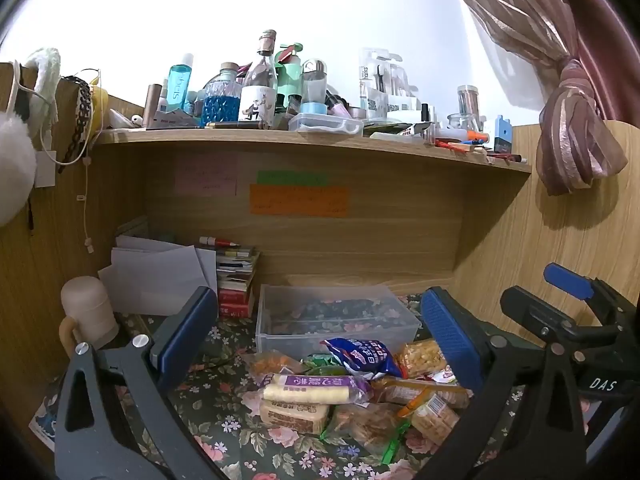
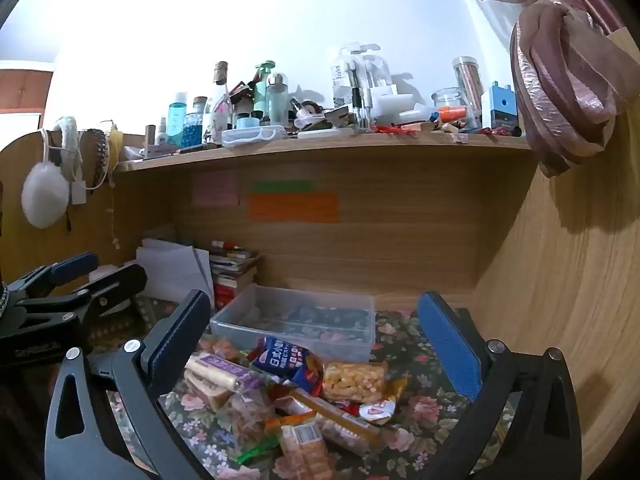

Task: Organize snacks

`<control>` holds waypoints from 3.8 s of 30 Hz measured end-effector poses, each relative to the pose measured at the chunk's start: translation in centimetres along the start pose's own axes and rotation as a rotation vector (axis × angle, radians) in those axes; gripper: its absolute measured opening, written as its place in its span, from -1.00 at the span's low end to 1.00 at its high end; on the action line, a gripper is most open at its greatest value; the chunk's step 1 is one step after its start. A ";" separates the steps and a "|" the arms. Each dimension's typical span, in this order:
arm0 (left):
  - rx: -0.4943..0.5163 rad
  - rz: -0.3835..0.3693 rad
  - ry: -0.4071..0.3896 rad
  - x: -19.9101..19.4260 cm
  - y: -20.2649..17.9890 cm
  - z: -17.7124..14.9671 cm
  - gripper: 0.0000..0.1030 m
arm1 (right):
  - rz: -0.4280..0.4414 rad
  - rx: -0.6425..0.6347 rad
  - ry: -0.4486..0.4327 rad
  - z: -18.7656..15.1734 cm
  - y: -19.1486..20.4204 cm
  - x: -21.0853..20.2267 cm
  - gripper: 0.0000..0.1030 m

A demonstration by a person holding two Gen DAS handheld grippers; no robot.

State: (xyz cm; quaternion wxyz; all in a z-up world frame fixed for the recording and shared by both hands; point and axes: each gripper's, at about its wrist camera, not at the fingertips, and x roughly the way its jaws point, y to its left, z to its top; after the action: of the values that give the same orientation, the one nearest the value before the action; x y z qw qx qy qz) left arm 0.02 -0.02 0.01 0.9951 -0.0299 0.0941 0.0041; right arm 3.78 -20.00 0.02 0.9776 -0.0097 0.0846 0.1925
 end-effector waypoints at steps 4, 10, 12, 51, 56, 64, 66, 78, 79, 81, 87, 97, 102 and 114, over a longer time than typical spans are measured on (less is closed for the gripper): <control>-0.006 -0.002 -0.002 0.0 0.0 0.0 1.00 | -0.003 -0.005 -0.003 0.0 -0.3 -0.1 1.00; -0.011 -0.004 -0.004 0.0 0.1 0.0 1.00 | -0.004 -0.015 0.008 -0.1 0.8 0.3 1.00; -0.013 -0.005 -0.004 0.0 0.1 0.0 1.00 | 0.003 -0.007 0.014 0.0 0.4 0.5 1.00; -0.020 -0.007 -0.010 0.1 0.2 0.4 1.00 | 0.001 0.006 0.011 0.4 0.5 -0.2 1.00; -0.020 -0.007 -0.010 0.0 0.2 0.4 1.00 | 0.000 0.007 0.012 0.4 0.5 -0.2 1.00; -0.023 -0.005 -0.012 0.1 0.1 0.4 1.00 | 0.001 0.013 0.011 0.4 0.5 -0.2 1.00; -0.024 -0.003 -0.013 0.2 0.1 0.5 1.00 | 0.002 0.015 0.011 0.4 0.5 -0.3 1.00; -0.027 -0.009 -0.016 0.0 0.4 0.5 1.00 | 0.015 0.020 0.009 0.5 0.5 -0.2 1.00; -0.026 -0.009 -0.015 0.0 0.4 0.6 1.00 | 0.015 0.021 0.009 0.4 0.5 -0.2 1.00; -0.026 -0.009 -0.015 0.0 0.5 0.5 1.00 | 0.017 0.021 0.010 0.4 0.5 -0.2 1.00; -0.020 -0.011 -0.006 0.3 0.5 0.1 1.00 | 0.015 0.009 0.017 0.1 0.7 0.2 1.00; -0.008 -0.019 0.136 3.0 1.3 -2.7 0.64 | 0.019 -0.018 0.130 -2.3 -0.5 2.0 0.81; -0.004 -0.027 0.232 4.4 1.9 -4.9 0.61 | 0.048 -0.012 0.248 -4.3 -1.4 3.4 0.55; -0.018 -0.020 0.440 7.4 3.1 -10.3 0.61 | 0.132 0.027 0.510 -10.0 -2.2 5.7 0.10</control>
State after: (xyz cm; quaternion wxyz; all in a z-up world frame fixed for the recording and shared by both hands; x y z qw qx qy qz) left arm 5.36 2.45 -11.69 0.9503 -0.0399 0.3085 -0.0115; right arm 8.21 -20.42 -10.85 0.9101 -0.0391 0.3311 0.2462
